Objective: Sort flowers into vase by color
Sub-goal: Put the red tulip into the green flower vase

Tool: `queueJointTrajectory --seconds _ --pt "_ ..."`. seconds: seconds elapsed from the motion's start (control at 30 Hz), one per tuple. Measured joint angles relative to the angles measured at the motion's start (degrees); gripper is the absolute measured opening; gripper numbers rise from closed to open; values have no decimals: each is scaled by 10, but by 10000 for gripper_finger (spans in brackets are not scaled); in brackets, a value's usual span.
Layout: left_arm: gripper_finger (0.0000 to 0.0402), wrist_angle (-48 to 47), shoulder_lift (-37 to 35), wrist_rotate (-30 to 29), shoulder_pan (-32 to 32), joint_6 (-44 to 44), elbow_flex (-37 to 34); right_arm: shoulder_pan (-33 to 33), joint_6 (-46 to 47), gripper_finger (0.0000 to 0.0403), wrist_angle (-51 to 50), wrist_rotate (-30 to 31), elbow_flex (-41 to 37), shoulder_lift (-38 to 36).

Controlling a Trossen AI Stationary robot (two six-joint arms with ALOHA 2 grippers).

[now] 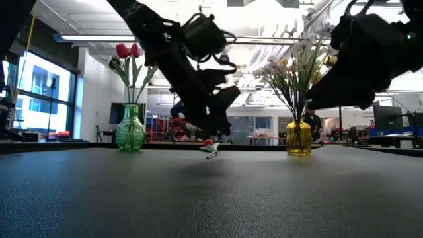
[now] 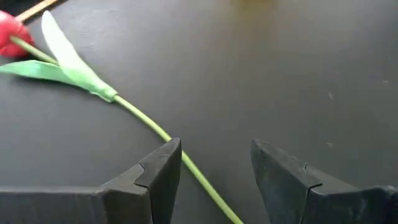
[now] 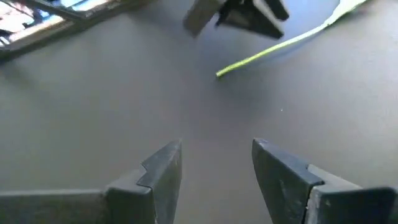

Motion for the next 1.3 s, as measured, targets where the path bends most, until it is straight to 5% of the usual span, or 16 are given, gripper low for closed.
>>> queueJointTrajectory --seconds 0.37,0.83,1.03,1.3 --pt "221 5 -1 -10 64 -35 8 -2 -1 183 61 0 0 73" --pt "219 55 64 -5 92 -41 7 -2 -1 183 71 -1 0 76" --pt "172 83 86 13 95 -28 8 -2 -1 183 72 -2 0 76" --pt "56 75 89 22 95 2 9 -2 -1 183 72 -2 0 76"
